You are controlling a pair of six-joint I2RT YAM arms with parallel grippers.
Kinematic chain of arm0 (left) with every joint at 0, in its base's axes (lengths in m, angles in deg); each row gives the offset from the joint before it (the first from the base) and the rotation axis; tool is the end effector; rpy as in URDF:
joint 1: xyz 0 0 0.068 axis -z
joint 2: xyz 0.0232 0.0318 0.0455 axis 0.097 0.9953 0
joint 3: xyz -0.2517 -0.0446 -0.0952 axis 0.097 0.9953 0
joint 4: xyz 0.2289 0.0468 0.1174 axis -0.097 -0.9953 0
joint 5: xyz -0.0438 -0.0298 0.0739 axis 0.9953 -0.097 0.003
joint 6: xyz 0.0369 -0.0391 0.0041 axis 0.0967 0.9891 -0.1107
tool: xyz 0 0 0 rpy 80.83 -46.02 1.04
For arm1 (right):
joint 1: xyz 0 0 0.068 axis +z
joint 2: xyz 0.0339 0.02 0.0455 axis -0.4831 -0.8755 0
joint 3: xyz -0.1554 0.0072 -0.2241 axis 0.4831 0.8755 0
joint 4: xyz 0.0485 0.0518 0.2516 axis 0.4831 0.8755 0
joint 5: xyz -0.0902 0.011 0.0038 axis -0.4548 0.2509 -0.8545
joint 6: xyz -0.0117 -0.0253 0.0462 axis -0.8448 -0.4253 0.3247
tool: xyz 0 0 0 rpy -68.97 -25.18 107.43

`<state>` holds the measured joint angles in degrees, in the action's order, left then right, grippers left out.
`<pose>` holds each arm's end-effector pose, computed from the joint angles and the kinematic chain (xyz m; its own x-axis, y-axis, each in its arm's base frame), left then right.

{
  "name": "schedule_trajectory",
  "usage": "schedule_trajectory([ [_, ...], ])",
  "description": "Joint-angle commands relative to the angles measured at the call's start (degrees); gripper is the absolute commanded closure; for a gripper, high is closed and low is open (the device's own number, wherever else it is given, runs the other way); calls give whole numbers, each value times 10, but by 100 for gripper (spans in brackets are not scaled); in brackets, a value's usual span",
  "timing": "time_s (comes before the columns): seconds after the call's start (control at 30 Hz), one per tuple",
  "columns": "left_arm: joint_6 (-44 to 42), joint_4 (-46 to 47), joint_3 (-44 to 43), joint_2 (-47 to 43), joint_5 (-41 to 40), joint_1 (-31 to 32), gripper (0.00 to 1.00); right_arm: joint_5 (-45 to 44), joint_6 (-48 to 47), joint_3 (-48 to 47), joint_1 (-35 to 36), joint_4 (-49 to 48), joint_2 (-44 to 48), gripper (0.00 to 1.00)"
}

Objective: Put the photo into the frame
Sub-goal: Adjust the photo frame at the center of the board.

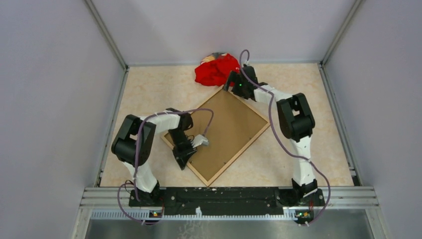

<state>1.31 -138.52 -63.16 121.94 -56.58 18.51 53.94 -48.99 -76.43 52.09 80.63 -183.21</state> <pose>0.2257 -0.1186 0.1417 -0.4479 0.8887 -0.0984 0.7866 0.3393 -0.5159 0.4528 0.1958 0.1716 -0.7147 0.3873 -0.5825 0.0385 0.8532 0.5202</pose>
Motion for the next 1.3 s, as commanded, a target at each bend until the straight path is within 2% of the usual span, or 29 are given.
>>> schedule_trajectory([
  [0.0, -20, 142, -10, 6, 72, 18, 73, 125, 60, -62, 95, 80, -38, 1],
  [0.23, -22, 105, -47, 16, 125, 19, 63, 128, 30, -141, 102, 122, -61, 1],
  [0.43, -78, 24, -69, -27, 142, 2, 51, 81, -20, -50, 78, 133, 48, 1],
  [0.5, -106, -11, -79, -43, 146, -10, 30, 52, -54, -9, 77, 138, 101, 1],
  [0.53, -125, -32, -82, -48, 149, -17, 23, 44, -62, 14, 78, 140, 127, 1],
  [0.57, -141, -52, -85, -52, 152, -24, 21, 38, -66, 38, 78, 139, 155, 1],
  [0.7, -174, -94, -107, -63, 153, -68, 23, 22, -69, 144, 75, 127, 270, 1],
  [0.8, -170, -97, -171, -49, 163, -143, 26, 13, -47, 232, 66, 122, 343, 1],
  [1.03, -20, 4, -361, 93, 135, -309, 54, 10, 12, 405, 27, 97, 473, 1],
  [1.13, 28, 69, -366, 132, 105, -330, 58, 28, 29, 462, 12, 76, 497, 1],
  [1.27, 37, 109, -320, 162, 82, -328, 63, 45, 44, 506, 0, 47, 506, 1],
])
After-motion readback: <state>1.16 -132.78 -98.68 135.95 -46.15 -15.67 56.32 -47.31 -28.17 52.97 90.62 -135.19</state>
